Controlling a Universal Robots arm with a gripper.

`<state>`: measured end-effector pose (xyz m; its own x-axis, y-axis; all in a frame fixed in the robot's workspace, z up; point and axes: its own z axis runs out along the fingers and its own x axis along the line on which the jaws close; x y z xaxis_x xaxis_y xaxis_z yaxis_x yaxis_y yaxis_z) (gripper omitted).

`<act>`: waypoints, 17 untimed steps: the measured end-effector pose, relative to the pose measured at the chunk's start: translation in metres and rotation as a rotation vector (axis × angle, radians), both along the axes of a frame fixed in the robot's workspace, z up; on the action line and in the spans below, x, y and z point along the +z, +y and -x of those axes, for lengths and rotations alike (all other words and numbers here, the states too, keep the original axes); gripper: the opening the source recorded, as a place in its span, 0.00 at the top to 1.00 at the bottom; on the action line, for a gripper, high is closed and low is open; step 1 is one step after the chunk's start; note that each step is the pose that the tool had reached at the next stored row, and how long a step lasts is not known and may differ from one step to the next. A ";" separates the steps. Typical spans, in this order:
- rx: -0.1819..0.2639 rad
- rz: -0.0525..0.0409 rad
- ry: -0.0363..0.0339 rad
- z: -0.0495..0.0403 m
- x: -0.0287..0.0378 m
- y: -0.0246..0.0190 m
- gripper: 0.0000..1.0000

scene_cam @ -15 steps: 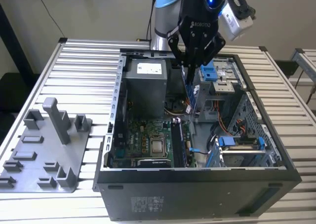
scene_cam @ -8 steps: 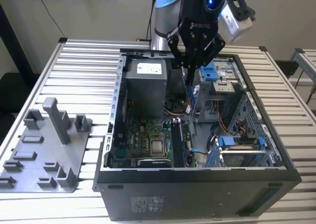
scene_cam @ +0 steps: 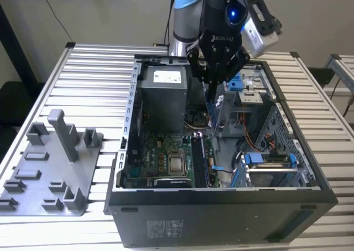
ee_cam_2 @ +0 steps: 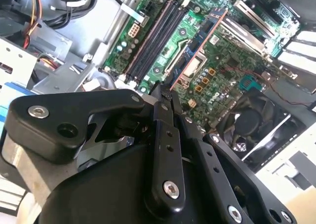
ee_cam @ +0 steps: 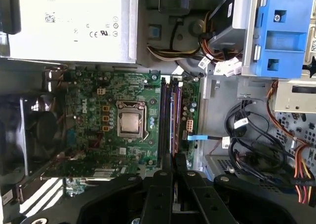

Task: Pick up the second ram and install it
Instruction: 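Insert the second ram into the second slot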

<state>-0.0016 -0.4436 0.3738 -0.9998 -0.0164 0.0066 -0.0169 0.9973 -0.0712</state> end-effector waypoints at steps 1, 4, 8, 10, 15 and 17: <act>-0.003 0.0000 0.0001 0.0000 -0.0018 0.0000 0.87; -0.010 0.0002 0.0001 0.0000 -0.0063 0.0000 0.87; -0.016 0.0017 0.0004 -0.0001 -0.0072 -0.0001 0.87; -0.017 0.0018 0.0004 -0.0001 -0.0074 -0.0001 0.87; -0.017 0.0019 0.0005 -0.0001 -0.0076 -0.0001 0.87; -0.017 0.0015 0.0004 -0.0002 -0.0103 -0.0001 0.87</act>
<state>-0.0015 -0.4437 0.3635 -1.0000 0.0009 0.0070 0.0004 0.9974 -0.0727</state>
